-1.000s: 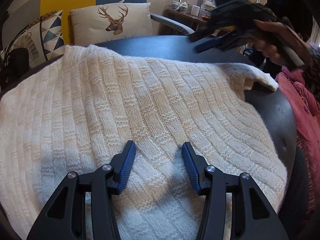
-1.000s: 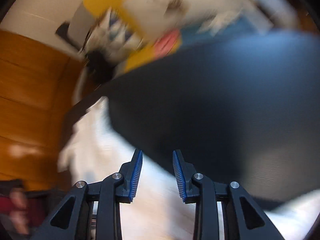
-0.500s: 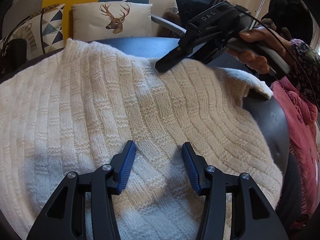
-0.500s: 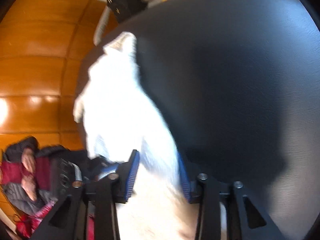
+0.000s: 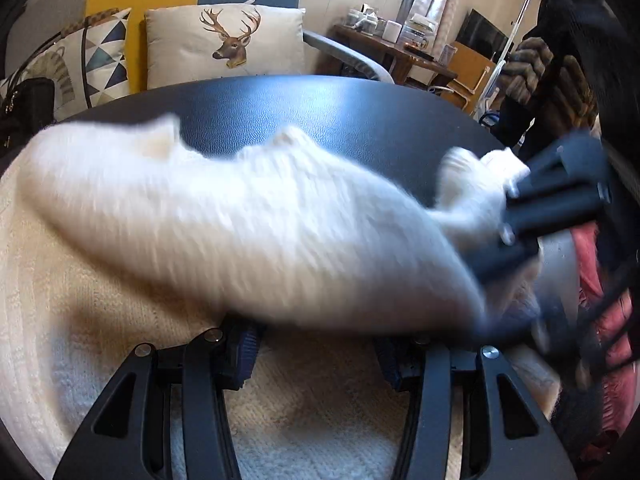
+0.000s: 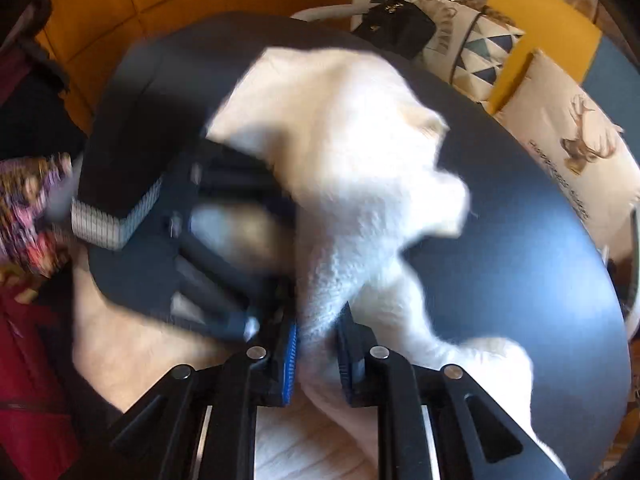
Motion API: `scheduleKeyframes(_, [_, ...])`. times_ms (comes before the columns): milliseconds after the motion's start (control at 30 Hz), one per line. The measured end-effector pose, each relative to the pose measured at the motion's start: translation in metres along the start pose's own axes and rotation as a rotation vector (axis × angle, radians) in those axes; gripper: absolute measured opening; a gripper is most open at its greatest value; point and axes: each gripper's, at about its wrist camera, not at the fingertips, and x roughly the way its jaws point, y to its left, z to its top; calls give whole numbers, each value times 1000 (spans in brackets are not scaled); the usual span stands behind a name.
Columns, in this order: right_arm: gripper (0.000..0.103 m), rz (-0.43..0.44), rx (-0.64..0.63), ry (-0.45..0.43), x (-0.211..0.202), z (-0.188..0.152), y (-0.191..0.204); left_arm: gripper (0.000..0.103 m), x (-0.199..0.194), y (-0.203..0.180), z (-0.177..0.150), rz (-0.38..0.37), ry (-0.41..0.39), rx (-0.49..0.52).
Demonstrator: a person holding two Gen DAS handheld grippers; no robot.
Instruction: Fold clothes
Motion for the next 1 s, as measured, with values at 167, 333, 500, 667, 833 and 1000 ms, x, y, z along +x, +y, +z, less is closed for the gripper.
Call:
scheduleKeyframes(167, [29, 240, 337, -143, -49, -29, -72, 51, -1, 4, 0, -2, -1, -4])
scheduleKeyframes(333, [29, -19, 451, -126, -67, -34, -144, 51, -1, 3, -1, 4, 0, 1])
scheduleKeyframes(500, [29, 69, 389, 121, -20, -28, -135, 51, 0, 2, -1, 10, 1, 5])
scheduleKeyframes(667, [25, 101, 366, 168, -8, -35, -135, 51, 1, 3, 0, 9, 2, 4])
scheduleKeyframes(833, [13, -207, 223, 147, -16, -34, -133, 51, 0, 3, 0, 10, 3, 3])
scheduleKeyframes(1000, [13, -470, 256, 90, -15, -35, -187, 51, 0, 1, -1, 19, 4, 10])
